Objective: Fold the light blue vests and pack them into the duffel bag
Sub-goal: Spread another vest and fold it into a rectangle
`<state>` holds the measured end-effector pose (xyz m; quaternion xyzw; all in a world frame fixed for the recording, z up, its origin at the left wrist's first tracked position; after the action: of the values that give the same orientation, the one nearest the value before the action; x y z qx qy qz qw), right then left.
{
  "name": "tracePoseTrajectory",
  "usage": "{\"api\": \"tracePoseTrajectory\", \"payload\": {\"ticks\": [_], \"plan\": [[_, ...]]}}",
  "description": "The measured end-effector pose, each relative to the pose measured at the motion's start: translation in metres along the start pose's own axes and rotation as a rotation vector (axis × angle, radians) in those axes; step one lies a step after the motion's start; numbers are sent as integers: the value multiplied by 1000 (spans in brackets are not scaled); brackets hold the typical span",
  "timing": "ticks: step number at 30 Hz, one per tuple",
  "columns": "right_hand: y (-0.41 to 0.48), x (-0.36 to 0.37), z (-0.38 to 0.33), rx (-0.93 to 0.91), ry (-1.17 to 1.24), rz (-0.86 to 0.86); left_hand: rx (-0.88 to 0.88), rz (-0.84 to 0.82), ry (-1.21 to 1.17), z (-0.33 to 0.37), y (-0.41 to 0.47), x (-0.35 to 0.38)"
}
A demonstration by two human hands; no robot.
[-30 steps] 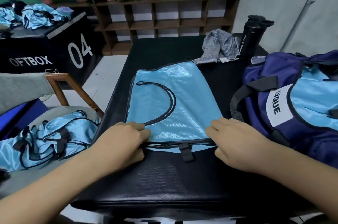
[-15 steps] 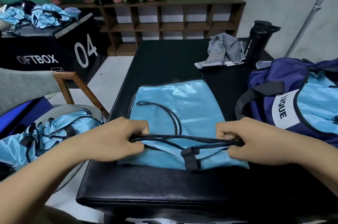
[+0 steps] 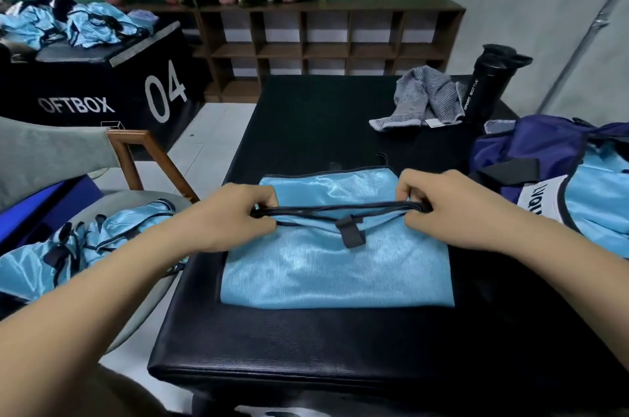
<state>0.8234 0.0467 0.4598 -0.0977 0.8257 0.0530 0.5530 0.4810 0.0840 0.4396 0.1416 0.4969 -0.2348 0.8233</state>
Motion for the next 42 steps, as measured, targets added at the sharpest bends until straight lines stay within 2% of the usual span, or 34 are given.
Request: {"api": "tracePoseTrajectory", "payload": {"ticks": [8,18,23,27,30,34,42], "plan": [[69,9,11,78,-101,35,-39,197,39,-29,48,6],[109,21,19,130,-285,103,-90,261,61,-65,91,20],[109,31,18,43,-651,430,-101,334,103,-76,96,26],[86,49,-9,-158,-538,580,1,435,201,-57,94,22],[68,78,-12,-261,-440,532,192,356,175,-27,87,31],[65,100,8,-210,-401,495,360,138,135,-4,81,63],[62,104,12,-122,-425,446,398,95,107,-8,90,75]]}}
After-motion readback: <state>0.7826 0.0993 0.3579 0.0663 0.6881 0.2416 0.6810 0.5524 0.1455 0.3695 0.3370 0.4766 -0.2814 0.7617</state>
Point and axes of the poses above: each hand's wrist, its own y-axis towards the middle knuckle, its own x-axis out of the palm, z = x × y, the point moved 2 cm from there along y, towards the middle knuckle, and after that the axes turned 5 degrees about x, right-handed, at the moved point
